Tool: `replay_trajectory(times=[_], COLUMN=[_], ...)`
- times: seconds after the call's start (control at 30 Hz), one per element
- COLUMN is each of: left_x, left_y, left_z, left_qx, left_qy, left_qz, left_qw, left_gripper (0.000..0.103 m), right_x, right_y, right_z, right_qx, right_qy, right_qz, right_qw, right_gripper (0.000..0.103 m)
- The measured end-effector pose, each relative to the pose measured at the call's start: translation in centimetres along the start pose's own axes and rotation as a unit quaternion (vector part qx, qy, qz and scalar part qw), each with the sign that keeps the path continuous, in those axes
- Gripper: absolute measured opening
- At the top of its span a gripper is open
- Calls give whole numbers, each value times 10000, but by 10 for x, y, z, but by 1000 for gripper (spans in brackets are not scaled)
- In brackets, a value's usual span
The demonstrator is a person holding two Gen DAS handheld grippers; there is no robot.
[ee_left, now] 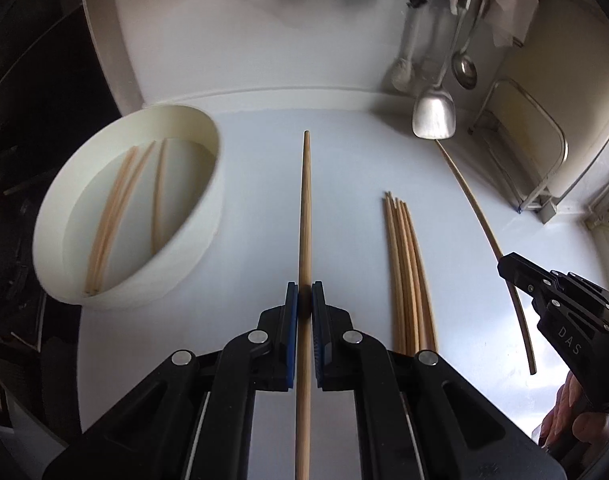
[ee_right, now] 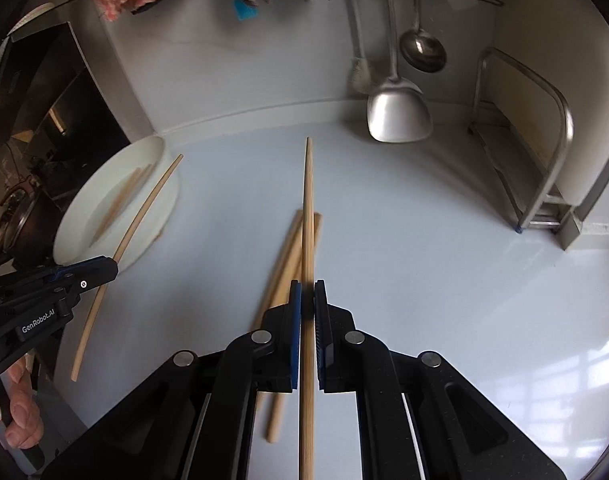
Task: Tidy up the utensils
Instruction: 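Carry the held chopsticks into the white basin and open both tools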
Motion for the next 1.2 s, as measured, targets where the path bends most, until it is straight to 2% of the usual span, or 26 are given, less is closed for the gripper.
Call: replay_trajectory(times=[0.13,0.3,0.53,0.63,0.8,1.2], left_x=[9,1,-44,-75,-119,-173], left_y=[-9,-25,-64,-78,-86,-85], left_z=[-59,-139,-212,-224,-229,-225], left_qx=[408,808,794,683,424,110], left_qy=[-284,-512,-390,-231,28,374], left_qz=[40,39,1,-89,-361,-808], left_qw=[9988,9954,9961,9974,9984,9960], left_gripper=[7,7,7,7,7,8], right_x=[-10,-40,-121,-159,-209,-269], right_y=[-25,-60,-100,-111,-116,-111], right_z=[-53,-125,-201,-218,-225,-211], right_qx=[293,559,390,291,-35,-475], right_qy=[-407,-780,-987,-859,-654,-156], right_qz=[-43,3,-225,-367,-613,-1194], right_qw=[9987,9954,9941,9952,9960,9916], right_gripper=[6,6,6,6,6,6])
Point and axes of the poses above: each gripper's, at about its wrist camera, not at the fingertips, and x roughly against the way its jaws point, z to its right, y to its underside, the point moved 5 cm from there along -x, roughly the way its jaws point, and after that the axes turned 14 degrees about -y, right-handed, at the moved point
